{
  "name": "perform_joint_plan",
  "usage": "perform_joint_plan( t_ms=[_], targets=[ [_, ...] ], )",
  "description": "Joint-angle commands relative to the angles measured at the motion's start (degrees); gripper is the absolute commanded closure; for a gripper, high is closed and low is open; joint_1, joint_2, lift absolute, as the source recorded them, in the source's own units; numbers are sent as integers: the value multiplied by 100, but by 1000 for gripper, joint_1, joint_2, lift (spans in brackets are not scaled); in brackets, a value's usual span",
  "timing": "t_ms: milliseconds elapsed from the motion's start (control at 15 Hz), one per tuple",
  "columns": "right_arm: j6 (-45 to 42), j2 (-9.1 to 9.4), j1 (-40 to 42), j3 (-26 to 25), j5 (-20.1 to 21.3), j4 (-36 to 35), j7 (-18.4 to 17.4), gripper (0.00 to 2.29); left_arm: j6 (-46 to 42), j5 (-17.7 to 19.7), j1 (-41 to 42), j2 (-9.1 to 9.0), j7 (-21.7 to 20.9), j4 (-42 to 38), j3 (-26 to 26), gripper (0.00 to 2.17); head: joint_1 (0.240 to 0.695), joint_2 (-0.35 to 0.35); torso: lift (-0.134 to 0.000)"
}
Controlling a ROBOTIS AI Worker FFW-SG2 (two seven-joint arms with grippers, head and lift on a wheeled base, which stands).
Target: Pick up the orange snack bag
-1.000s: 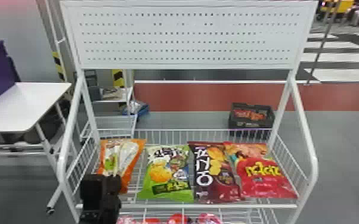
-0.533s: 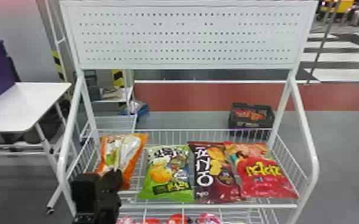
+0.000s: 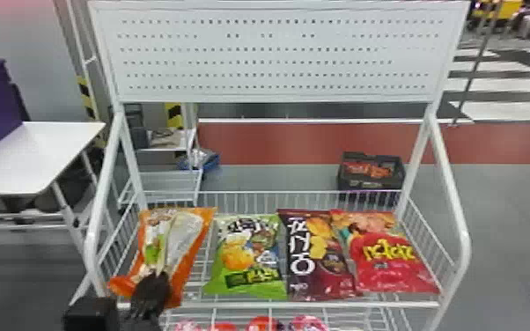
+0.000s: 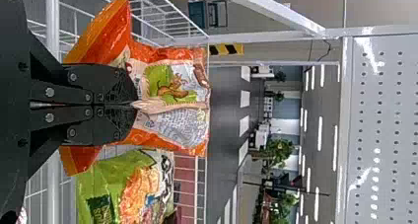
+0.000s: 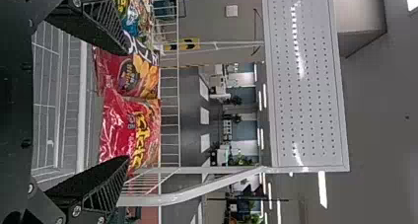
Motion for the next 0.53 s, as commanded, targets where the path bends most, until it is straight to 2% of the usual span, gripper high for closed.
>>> perform_joint_plan(
  t_ms=[0, 467],
  targets=[
    [19, -11, -52, 1, -25, 34, 0, 144, -298, -2, 507, 82, 17, -318, 108, 1355, 499, 0, 0],
    [54, -2, -140, 53, -25, 122, 0, 144, -1283, -19, 1720, 240, -62, -845, 336, 1355, 499, 0, 0]
  ],
)
